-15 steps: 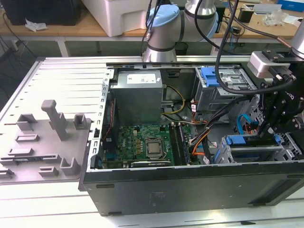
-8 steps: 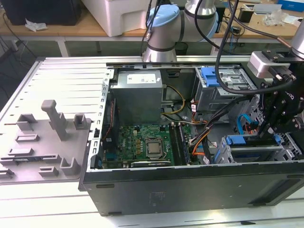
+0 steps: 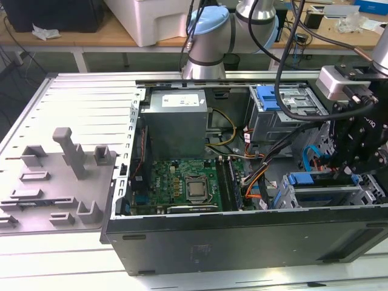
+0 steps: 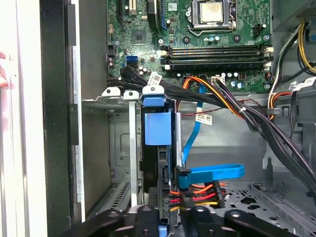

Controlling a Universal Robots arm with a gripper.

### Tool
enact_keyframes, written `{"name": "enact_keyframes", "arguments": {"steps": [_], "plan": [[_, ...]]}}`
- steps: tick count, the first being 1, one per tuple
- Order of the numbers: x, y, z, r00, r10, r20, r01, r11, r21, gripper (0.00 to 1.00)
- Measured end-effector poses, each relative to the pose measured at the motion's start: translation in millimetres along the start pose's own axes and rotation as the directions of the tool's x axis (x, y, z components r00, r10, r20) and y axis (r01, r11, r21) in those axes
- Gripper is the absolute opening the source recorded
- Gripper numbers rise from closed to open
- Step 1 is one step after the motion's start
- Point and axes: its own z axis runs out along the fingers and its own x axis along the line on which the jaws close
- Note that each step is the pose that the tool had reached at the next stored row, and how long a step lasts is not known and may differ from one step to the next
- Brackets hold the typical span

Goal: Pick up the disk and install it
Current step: 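Insert the first disk wire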

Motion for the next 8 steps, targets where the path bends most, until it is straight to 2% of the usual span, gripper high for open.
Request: {"name": "enact_keyframes", "arguments": {"steps": [1,2,5,8], "plan": [[0.1,0.0,-0.5,1.0000,0.000,-0.0003,0.000,1.0000,0.0000,0.30],[0.0,0.0,-0.7,1.0000,0.000,-0.0004,0.000,1.0000,0.0001,0.37],[0.1,0.0,-1.4,1.0000,0.000,-0.0007,0.000,1.0000,0.0001,0.37],[0.5,0.1,-8.1,1.0000,0.000,-0.0006,0.000,1.0000,0.0001,0.37]]}}
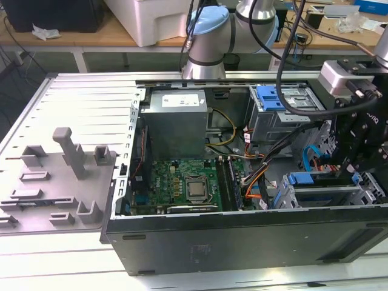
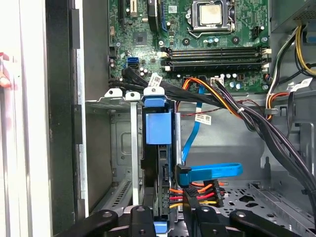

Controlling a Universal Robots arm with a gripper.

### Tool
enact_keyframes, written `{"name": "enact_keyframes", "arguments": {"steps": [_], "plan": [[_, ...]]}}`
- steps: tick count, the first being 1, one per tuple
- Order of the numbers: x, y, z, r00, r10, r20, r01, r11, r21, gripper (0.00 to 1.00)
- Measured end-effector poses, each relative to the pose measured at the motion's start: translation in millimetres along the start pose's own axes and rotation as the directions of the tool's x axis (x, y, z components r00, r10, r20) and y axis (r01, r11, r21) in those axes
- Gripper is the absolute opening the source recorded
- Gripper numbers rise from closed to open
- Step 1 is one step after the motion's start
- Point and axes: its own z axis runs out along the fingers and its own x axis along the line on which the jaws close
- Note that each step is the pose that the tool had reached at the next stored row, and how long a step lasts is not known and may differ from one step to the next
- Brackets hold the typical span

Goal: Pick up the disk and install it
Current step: 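Insert the first disk wire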

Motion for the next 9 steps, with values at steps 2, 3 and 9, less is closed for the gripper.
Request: {"name": "enact_keyframes", "arguments": {"steps": [2,3,9], "plan": [[0.1,0.1,-3.6,1.0000,0.000,-0.0002,0.000,1.0000,0.0001,0.37],[0.2,0.1,-5.5,1.0000,0.000,-0.0001,0.000,1.0000,0.0002,0.37],[0.6,0.7,-16.8,1.0000,0.000,-0.0005,0.000,1.0000,0.0018,0.37]]}}
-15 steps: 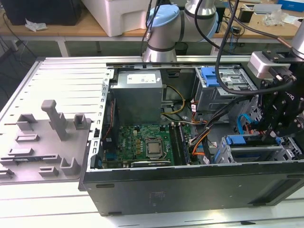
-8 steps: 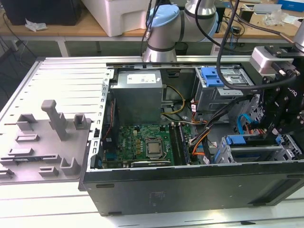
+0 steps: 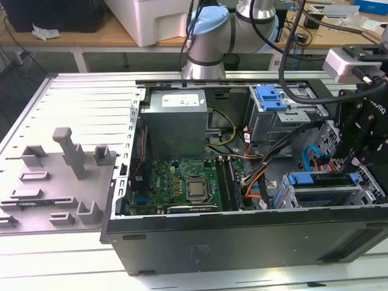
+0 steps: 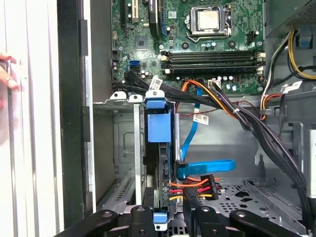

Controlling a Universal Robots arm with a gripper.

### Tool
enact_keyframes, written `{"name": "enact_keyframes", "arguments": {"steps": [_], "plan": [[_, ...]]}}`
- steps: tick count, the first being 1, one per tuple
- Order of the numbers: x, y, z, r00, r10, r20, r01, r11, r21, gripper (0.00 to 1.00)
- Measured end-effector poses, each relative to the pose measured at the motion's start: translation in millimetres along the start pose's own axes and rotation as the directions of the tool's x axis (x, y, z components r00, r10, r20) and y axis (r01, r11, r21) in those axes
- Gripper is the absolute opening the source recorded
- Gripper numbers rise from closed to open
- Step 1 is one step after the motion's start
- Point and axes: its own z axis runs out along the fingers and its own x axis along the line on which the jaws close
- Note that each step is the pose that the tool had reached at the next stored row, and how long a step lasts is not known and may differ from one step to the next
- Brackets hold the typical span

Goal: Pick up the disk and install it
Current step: 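Insert the first disk wire, then insert the second disk wire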

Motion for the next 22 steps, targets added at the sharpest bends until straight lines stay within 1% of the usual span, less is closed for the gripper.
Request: {"name": "enact_keyframes", "arguments": {"steps": [1,2,10,14,15,16,18,22], "plan": [[0.1,0.1,-1.3,1.0000,0.000,0.0000,0.000,1.0000,0.0003,0.37],[0.3,0.5,-5.3,1.0000,0.000,0.0001,0.000,1.0000,0.0022,0.37],[0.2,0.8,-5.6,1.0000,0.000,0.0000,0.000,1.0000,0.0033,0.37],[-5.1,2.1,-7.9,1.0000,0.000,-0.0031,0.000,1.0000,0.0034,0.37],[-11.6,6.7,-8.6,1.0000,0.000,-0.0059,0.000,1.0000,0.0036,0.37],[-14.3,10.2,-8.8,1.0000,0.000,-0.0067,0.000,1.0000,0.0042,0.37],[-15.4,13.0,-9.0,1.0000,0.000,-0.0074,0.000,1.0000,0.0057,0.37],[-16.2,22.1,-9.2,0.9999,0.001,-0.0100,-0.001,0.9999,0.0110,0.37]]}}
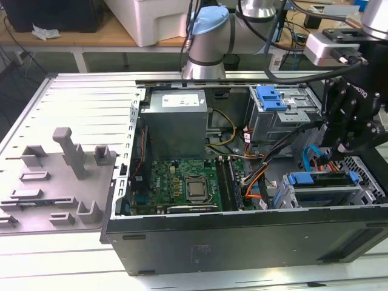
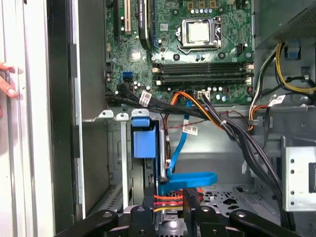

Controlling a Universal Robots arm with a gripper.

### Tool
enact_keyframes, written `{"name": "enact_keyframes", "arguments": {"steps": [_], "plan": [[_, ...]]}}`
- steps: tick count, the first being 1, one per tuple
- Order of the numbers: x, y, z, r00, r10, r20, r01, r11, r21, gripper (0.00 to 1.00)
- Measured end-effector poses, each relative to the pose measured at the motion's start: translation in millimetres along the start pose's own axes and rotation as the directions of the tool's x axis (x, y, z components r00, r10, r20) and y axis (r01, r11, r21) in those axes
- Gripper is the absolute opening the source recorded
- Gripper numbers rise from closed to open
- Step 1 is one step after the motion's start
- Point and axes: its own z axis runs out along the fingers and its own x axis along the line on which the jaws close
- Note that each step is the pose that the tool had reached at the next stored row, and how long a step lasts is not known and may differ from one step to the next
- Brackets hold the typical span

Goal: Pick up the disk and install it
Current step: 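Insert the second disk wire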

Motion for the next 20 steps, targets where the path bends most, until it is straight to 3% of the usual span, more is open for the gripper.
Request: {"name": "enact_keyframes", "arguments": {"steps": [2,20], "plan": [[0.0,3.6,0.0,1.0000,0.000,-0.0010,0.000,1.0000,0.0025,0.37],[2.4,3.6,6.8,1.0000,0.000,-0.0007,0.000,1.0000,0.0035,0.37]]}}
